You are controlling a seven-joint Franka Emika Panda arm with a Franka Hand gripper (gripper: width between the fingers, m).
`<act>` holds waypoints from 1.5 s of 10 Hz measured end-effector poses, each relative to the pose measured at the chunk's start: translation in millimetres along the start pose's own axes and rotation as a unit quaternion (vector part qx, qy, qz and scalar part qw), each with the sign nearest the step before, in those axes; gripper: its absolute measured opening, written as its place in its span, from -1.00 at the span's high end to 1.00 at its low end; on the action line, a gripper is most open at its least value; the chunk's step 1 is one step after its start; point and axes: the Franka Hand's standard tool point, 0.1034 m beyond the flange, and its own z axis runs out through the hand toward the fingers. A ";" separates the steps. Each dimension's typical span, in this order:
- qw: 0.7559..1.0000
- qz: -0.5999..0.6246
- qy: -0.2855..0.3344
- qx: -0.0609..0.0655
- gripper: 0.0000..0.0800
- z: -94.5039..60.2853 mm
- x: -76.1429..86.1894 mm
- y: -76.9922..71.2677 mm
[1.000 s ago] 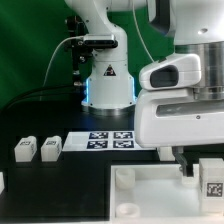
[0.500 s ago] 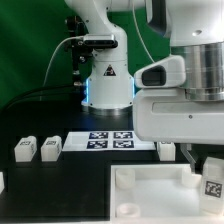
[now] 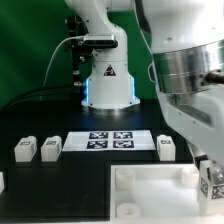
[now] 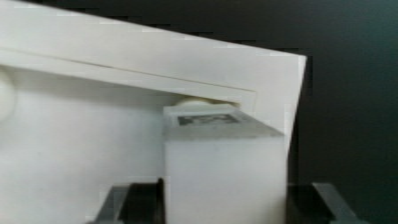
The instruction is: Assemble one leg
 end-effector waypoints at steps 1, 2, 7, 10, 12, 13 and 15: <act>0.999 0.048 -0.001 -0.002 0.25 -0.5 -1.6 -0.2; 0.999 0.054 -0.001 -0.002 0.25 0.2 -1.6 0.5; 0.981 -0.190 0.007 -0.035 -0.59 3.3 -11.9 7.0; 0.953 -0.300 0.005 -0.030 -0.62 3.1 -7.5 5.0; 0.892 -0.449 0.022 -0.053 -0.62 6.3 -7.7 8.1; 0.834 -0.548 0.028 -0.065 -0.62 11.5 -10.1 9.9; 0.765 -0.639 0.019 -0.070 -0.62 14.6 -3.4 10.9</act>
Offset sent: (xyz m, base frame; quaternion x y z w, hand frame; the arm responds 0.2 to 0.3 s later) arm 0.0000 0.0000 0.0000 0.0000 0.0000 -0.0899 0.9960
